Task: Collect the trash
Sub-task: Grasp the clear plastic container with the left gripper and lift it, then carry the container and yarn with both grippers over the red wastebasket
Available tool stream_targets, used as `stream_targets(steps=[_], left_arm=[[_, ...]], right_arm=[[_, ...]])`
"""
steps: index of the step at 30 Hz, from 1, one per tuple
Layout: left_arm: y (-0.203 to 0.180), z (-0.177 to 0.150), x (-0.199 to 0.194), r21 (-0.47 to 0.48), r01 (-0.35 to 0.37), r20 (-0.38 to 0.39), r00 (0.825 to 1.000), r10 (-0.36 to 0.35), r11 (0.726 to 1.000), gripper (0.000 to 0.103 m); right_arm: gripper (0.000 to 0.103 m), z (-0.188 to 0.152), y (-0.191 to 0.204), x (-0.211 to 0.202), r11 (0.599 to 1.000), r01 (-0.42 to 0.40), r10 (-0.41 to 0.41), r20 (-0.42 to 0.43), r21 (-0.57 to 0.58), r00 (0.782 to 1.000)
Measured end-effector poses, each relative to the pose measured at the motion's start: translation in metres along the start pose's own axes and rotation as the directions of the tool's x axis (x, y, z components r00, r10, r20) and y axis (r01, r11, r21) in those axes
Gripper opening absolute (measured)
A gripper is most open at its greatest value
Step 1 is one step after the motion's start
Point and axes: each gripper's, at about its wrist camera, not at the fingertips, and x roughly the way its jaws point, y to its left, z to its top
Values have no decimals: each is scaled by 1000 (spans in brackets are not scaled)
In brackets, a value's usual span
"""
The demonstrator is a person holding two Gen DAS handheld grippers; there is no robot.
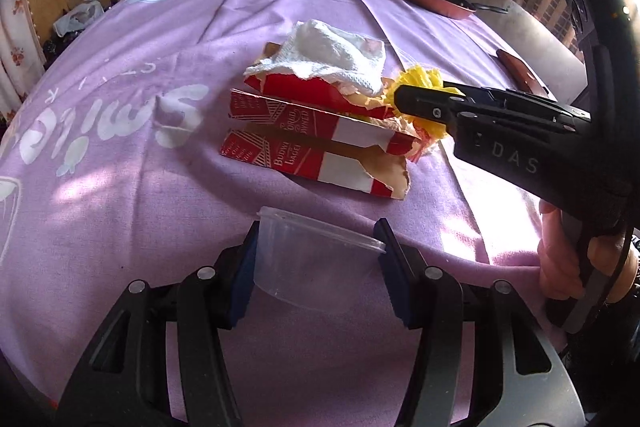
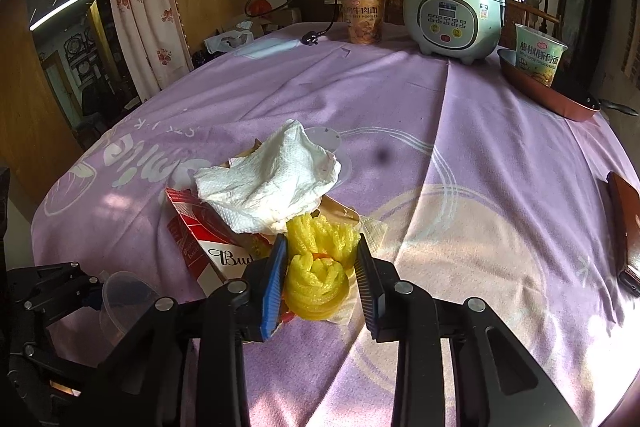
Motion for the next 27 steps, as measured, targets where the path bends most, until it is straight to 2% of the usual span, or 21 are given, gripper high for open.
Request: stream_targets(steps=[8, 16, 22, 27], left_arm=[[30, 0, -38, -82, -45, 100, 994, 53, 996, 55], [88, -12, -83, -217, -135, 164, 971, 172, 967, 55], [141, -44, -121, -344, -220, 165, 943, 289, 913, 55], [184, -86, -153, -454, -280, 145, 914, 380, 846, 55]], right_arm=[[32, 3, -8, -18, 998, -52, 49, 83, 45, 995], [31, 2, 13, -18, 995, -97, 96, 83, 8, 992], [31, 5, 67, -25, 982, -176, 182, 81, -76, 980], [31, 9, 128, -30, 951, -256, 269, 58, -173, 961]])
